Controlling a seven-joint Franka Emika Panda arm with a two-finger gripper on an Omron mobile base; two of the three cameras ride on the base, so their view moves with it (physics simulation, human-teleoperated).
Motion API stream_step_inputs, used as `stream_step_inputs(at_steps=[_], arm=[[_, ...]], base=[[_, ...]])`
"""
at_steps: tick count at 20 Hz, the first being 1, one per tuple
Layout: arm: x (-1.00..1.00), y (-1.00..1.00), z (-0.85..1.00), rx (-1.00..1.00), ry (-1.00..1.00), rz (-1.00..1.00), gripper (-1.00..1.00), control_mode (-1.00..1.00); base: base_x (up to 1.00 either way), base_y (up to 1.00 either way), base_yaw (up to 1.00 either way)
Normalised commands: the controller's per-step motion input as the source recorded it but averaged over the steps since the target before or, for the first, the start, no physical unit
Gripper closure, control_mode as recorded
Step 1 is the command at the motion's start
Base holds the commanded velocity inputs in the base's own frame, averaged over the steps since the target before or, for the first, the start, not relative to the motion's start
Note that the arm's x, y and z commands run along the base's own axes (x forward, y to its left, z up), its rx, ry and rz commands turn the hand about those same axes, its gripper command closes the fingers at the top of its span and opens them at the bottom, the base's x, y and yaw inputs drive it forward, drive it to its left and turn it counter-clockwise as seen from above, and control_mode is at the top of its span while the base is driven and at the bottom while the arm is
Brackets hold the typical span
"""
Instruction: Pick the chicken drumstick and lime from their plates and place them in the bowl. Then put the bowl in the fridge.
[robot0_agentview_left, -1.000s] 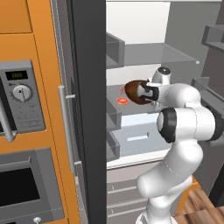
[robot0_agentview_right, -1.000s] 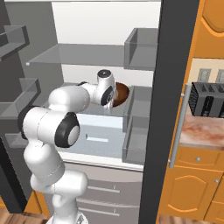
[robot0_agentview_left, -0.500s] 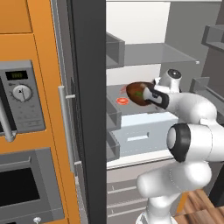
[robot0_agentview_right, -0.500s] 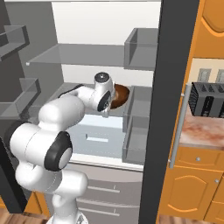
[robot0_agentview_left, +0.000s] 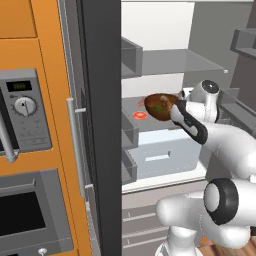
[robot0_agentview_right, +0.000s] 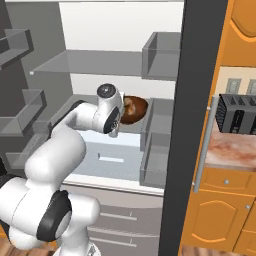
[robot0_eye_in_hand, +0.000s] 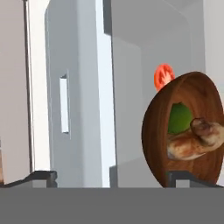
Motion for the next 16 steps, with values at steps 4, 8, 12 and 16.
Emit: stream_step_inputs(at_steps=[4,8,12,16], arm=[[-0.82,0.18,0.14,0.0,-0.01,0.0,-1.0,-1.0],[-0.94,0.17,0.0,0.0,-0.06,0.0,-1.0,-1.0],[-0.94,0.12,-0.03,0.0,-0.12,0.0,-1.0,-1.0],[-0.94,0.11,-0.13,0.0,-0.15,0.0,-1.0,-1.0]], base=[[0.0,0.0,0.0],[0.0,0.0,0.0],[0.0,0.0,0.0],[0.0,0.0,0.0]])
